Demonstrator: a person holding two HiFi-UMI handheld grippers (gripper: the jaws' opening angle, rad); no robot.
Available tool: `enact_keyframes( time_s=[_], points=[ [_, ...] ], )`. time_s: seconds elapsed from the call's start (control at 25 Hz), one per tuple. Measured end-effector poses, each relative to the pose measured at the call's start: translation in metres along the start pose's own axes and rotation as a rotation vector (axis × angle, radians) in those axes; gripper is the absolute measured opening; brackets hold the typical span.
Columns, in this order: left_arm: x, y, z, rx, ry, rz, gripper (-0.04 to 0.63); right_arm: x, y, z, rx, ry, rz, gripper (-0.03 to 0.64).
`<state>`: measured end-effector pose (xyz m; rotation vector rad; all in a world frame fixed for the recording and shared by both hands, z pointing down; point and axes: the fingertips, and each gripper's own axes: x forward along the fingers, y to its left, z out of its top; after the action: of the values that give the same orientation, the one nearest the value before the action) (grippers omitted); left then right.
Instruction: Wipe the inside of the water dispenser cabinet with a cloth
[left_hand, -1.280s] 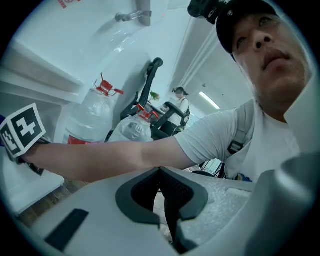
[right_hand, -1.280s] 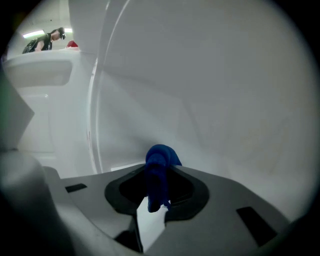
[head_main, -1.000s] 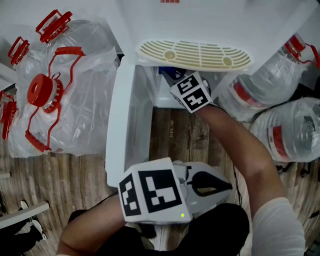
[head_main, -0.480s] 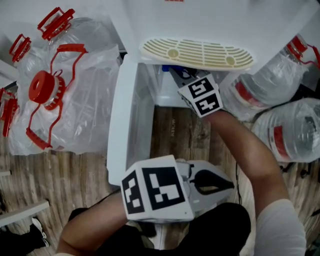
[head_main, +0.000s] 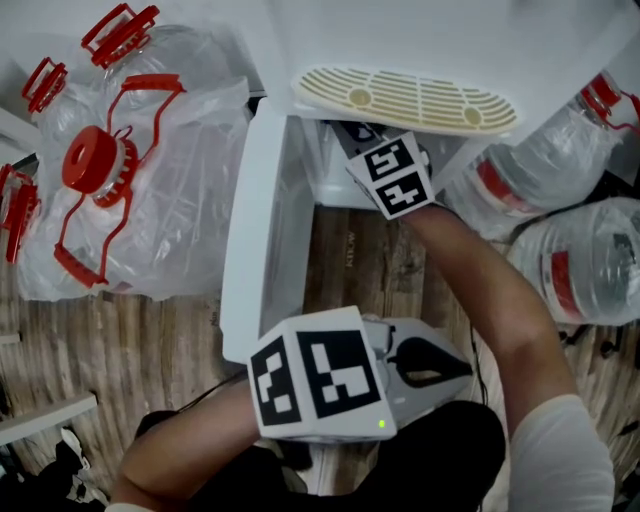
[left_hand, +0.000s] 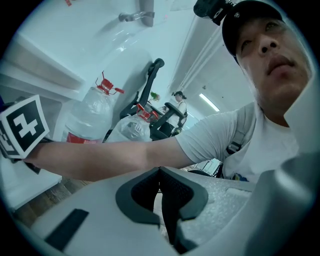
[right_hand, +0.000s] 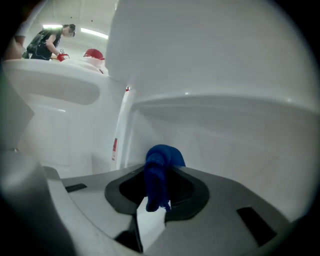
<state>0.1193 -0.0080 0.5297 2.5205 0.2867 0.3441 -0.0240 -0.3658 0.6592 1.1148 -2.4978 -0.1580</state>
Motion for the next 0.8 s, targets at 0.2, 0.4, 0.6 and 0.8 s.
enact_keyframes(
  time_s=[0.2,0.4,0.6,0.8],
  points=[
    [-0.002,-0.002,0.004,0.008,-0.008,-0.009,0.003,-0.02,0.019,0.006,0.007,-0.027,0.031,0.084],
    [-0.001,-0.006,0.006,0.019,-0.008,-0.024,0.003,-0.039,0.035,0.014,0.011,-0.047,0.051,0.084],
    [-0.006,-0.007,0.009,0.029,-0.018,-0.022,0.003,-0.055,0.034,0.018,0.113,-0.081,0.016,0.084],
    [-0.007,-0.011,0.012,0.039,-0.022,-0.033,0.003,-0.063,-0.009,0.003,0.257,-0.068,-0.2,0.084]
  ],
)
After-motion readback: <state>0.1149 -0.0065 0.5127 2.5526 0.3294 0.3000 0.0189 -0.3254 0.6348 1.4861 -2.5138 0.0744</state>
